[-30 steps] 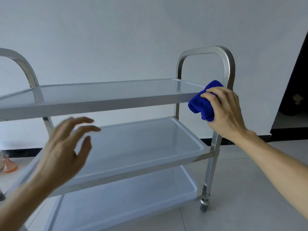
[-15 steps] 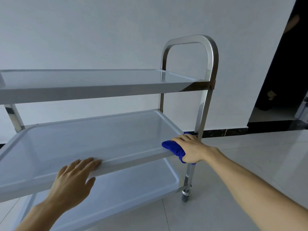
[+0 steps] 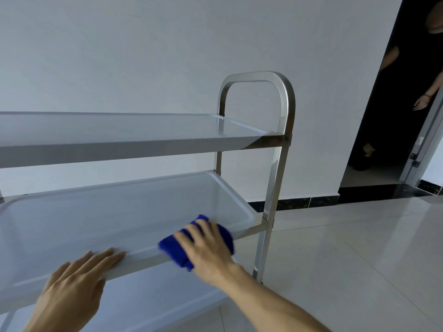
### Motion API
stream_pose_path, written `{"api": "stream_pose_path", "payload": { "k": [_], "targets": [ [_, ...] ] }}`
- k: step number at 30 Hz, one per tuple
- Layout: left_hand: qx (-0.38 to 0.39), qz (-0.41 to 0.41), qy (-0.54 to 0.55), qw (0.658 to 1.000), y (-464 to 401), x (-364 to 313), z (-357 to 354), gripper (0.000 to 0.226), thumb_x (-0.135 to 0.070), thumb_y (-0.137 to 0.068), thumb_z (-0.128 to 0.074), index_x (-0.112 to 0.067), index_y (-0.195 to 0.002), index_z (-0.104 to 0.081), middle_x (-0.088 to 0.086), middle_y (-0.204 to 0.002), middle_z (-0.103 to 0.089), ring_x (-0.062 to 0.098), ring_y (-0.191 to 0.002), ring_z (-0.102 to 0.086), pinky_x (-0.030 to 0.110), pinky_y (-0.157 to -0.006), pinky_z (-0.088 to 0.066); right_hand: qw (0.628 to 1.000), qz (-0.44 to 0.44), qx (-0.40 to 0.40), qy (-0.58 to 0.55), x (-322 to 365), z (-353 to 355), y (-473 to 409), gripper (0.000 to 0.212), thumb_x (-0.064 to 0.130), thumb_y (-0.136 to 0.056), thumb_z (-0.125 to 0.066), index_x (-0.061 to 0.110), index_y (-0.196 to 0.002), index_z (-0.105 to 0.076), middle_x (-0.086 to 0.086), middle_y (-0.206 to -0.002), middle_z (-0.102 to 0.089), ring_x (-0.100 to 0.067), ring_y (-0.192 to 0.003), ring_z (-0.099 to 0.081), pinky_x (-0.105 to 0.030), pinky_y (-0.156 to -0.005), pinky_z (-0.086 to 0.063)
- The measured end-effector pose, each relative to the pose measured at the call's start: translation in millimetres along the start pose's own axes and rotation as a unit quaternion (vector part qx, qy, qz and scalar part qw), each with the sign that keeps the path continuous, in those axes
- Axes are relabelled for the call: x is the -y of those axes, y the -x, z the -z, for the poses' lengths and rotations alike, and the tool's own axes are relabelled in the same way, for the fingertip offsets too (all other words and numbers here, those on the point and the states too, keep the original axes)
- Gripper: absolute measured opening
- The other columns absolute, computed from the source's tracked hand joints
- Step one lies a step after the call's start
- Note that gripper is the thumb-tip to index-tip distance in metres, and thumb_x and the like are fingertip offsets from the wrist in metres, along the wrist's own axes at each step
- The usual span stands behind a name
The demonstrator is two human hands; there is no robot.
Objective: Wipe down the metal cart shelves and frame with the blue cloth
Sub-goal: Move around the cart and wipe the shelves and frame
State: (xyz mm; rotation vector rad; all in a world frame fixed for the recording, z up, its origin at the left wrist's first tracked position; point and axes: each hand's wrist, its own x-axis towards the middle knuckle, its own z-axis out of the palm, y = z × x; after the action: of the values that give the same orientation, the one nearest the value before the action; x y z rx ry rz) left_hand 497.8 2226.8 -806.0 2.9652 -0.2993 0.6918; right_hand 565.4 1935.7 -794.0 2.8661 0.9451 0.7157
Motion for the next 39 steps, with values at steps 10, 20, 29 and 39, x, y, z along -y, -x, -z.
{"api": "stream_pose_path", "payload": {
  "k": [10,20,29,39],
  "targets": [
    [0.005,0.019,0.003,1.000,8.7,0.6,6.7,0.052,-0.035,-0.090,-0.029,-0.040,-0.136,-0.054,-0.014,-0.137,-0.059,0.025,-0.121,-0.061,0.053,-0.094,-0.047,0.998,0.033,-0.038,-0.026,-54.4,4.2,20.9,0.076,0.012,-0.069,-0.076,0.020,-0.139,-0.048,-0.004,-0.135,-0.053,-0.031,-0.126,-0.048,-0.043,-0.106,-0.041],
    [-0.006,0.035,0.013,0.999,5.4,-6.8,10.1,0.053,-0.020,-0.084,-0.046,-0.035,-0.133,-0.058,-0.014,-0.136,-0.059,0.028,-0.123,-0.059,0.053,-0.097,-0.047,0.995,-0.089,0.036,0.035,-70.8,10.3,34.1,0.088,0.020,-0.055,-0.091,0.012,-0.132,-0.050,-0.009,-0.127,-0.057,-0.034,-0.120,-0.051,-0.052,-0.103,-0.043],
    [-0.019,-0.007,0.162,0.987,-9.4,-31.6,24.0,0.043,-0.014,-0.086,-0.071,-0.022,-0.126,-0.058,-0.007,-0.119,-0.067,0.019,-0.104,-0.064,0.033,-0.089,-0.047,0.999,0.005,0.004,-0.046,55.7,-2.3,-32.6,0.109,0.021,-0.067,-0.089,0.000,-0.151,-0.022,-0.017,-0.143,-0.047,-0.035,-0.135,-0.041,-0.050,-0.116,-0.032],
    [-0.034,-0.121,0.051,0.991,-16.2,-50.7,21.3,0.041,-0.042,-0.093,-0.042,-0.022,-0.121,-0.063,-0.012,-0.120,-0.066,0.012,-0.107,-0.063,0.041,-0.106,-0.045,0.992,0.032,-0.034,-0.119,-6.0,3.1,-3.7,0.099,0.051,-0.066,-0.077,0.013,-0.148,-0.037,-0.009,-0.148,-0.043,-0.028,-0.136,-0.044,-0.049,-0.106,-0.040]
  ]
}}
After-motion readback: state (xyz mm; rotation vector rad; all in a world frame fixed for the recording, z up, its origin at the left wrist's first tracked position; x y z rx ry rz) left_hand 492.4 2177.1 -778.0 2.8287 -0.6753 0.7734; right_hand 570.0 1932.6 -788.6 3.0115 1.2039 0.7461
